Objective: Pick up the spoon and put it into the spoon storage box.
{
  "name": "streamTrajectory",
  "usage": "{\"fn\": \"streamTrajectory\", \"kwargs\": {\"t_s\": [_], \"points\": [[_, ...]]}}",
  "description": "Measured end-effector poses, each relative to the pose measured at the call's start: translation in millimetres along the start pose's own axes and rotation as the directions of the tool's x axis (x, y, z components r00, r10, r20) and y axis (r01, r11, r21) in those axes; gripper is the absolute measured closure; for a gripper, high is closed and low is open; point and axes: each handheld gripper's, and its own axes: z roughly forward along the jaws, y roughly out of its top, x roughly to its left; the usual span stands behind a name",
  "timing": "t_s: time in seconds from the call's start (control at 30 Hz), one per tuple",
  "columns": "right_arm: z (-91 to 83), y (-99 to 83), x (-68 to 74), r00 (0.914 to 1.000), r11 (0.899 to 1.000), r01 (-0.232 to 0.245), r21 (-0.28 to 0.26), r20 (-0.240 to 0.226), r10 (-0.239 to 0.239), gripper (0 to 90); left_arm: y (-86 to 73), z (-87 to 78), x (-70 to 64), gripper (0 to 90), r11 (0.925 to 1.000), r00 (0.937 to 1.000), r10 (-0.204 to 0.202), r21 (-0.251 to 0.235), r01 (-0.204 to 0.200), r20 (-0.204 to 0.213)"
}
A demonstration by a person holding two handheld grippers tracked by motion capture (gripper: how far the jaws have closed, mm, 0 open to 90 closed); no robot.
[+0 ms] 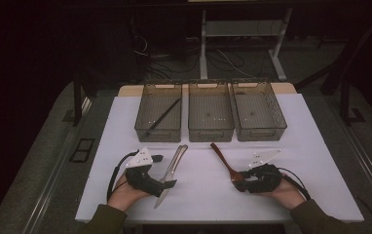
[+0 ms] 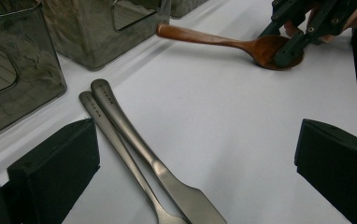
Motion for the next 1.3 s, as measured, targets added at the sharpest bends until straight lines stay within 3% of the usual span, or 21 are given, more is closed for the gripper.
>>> {"fn": "streamTrajectory", "kwargs": {"t_s": [0.27,0.43,0.93,1.3], "points": [[1.7,1.0,5.3,0.9995,0.999,0.031,0.01,-0.01,-0.031,69.8,-0.1,0.2,-0.1,0.0,1.0,1.0,0.0,-0.001,0.0,0.0],[2.2,0.7,5.7,0.9991,0.999,0.04,0.009,0.012,-0.04,77.5,0.0,-0.2,-0.1,0.0,1.0,1.0,0.001,0.0,-0.001,-0.001],[0.6,-0.8,2.8,0.9994,0.999,0.033,-0.008,0.011,-0.032,79.2,0.1,-0.8,-0.2,0.0,1.0,1.0,0.005,-0.006,-0.005,0.0],[-11.7,-1.1,-4.4,0.9996,0.998,0.001,-0.071,0.028,0.001,79.2,-0.1,-0.9,0.0,0.0,0.9999,1.0,-0.001,-0.01,0.001,0.002]]}}
